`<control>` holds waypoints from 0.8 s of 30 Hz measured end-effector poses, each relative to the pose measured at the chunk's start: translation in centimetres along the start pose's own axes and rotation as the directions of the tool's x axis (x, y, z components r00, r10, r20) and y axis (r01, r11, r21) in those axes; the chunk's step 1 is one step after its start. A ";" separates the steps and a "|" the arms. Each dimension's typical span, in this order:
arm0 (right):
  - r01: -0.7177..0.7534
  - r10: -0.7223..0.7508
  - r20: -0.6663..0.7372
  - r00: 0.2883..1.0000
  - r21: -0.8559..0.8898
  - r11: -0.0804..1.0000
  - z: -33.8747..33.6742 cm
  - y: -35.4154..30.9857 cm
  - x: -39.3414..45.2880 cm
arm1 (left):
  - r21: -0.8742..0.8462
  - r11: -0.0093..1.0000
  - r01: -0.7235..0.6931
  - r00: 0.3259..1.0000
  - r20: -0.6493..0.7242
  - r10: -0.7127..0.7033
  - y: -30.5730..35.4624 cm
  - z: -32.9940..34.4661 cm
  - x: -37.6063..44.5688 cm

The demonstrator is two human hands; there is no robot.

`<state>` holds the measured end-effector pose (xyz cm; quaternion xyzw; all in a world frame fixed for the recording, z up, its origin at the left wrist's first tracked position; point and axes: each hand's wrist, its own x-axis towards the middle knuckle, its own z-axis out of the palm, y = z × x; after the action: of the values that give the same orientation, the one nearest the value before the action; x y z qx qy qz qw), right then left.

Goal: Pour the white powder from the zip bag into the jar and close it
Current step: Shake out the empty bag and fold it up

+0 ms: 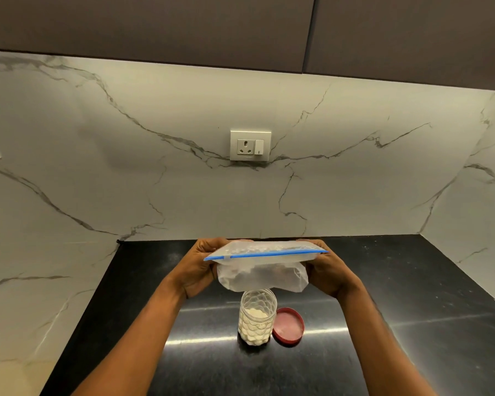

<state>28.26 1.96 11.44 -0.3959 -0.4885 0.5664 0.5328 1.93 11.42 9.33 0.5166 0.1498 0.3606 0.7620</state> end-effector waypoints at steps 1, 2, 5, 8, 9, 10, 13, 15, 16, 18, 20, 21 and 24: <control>0.007 -0.007 0.039 0.999 0.009 1.000 0.1 0.0 0.0 | -0.026 1.000 -0.007 1.000 0.024 0.008 0.0 0.1 -0.1; 0.017 -0.018 0.060 0.998 0.022 1.000 0.1 0.0 0.0 | -0.060 0.998 -0.006 0.999 0.036 0.009 0.0 0.2 -0.2; 0.020 -0.024 0.054 0.998 0.090 0.996 -0.3 0.5 0.3 | -0.194 0.981 -0.013 0.999 0.045 0.022 -0.4 0.2 -0.5; 0.019 -0.024 0.034 0.999 0.128 0.992 -0.7 1.3 0.6 | -0.206 0.978 -0.038 0.998 0.038 0.047 -0.4 0.5 -0.6; 0.025 -0.029 0.022 0.999 0.137 0.990 -0.7 1.5 0.6 | -0.203 0.978 -0.043 0.998 0.035 0.051 -0.5 0.6 -0.6; 0.035 -0.037 0.007 0.999 0.157 0.987 -0.8 2.0 0.8 | -0.209 0.977 -0.046 0.998 0.034 0.055 -0.6 0.6 -0.7; 0.052 -0.054 0.016 0.998 0.139 0.989 -0.5 2.0 0.6 | -0.217 0.975 -0.047 0.997 0.042 0.057 -0.9 0.5 -1.0; 0.042 -0.045 0.028 0.999 0.103 0.994 -0.3 1.7 0.4 | -0.265 0.963 -0.048 0.998 0.023 0.056 -1.4 -0.1 -1.2; 0.032 -0.032 -0.010 0.999 0.084 0.996 -0.7 1.8 0.6 | -0.323 0.945 -0.058 0.998 0.000 0.061 -1.8 -0.4 -1.4; 0.063 -0.064 -0.092 0.994 -0.011 0.998 -1.2 2.0 0.9 | -0.447 0.893 -0.048 0.998 -0.053 0.027 -3.2 -0.6 -1.6; 0.103 -0.124 -0.153 0.981 -0.135 0.985 -1.1 2.6 1.5 | -0.478 0.878 -0.006 0.996 -0.086 -0.040 -4.9 0.2 -1.6; 0.131 -0.166 -0.189 0.968 -0.183 0.974 -0.6 2.8 1.7 | -0.474 0.880 0.021 0.996 -0.064 -0.058 -5.7 0.9 -1.5; 0.195 -0.286 -0.245 0.927 -0.336 0.921 0.2 4.4 2.4 | -0.409 0.910 0.071 0.982 -0.130 -0.134 -6.9 3.3 -0.7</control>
<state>26.81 4.55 7.34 -0.4881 -0.5323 0.3496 0.5969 6.11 7.23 4.48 0.3107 0.1582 0.3821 0.8558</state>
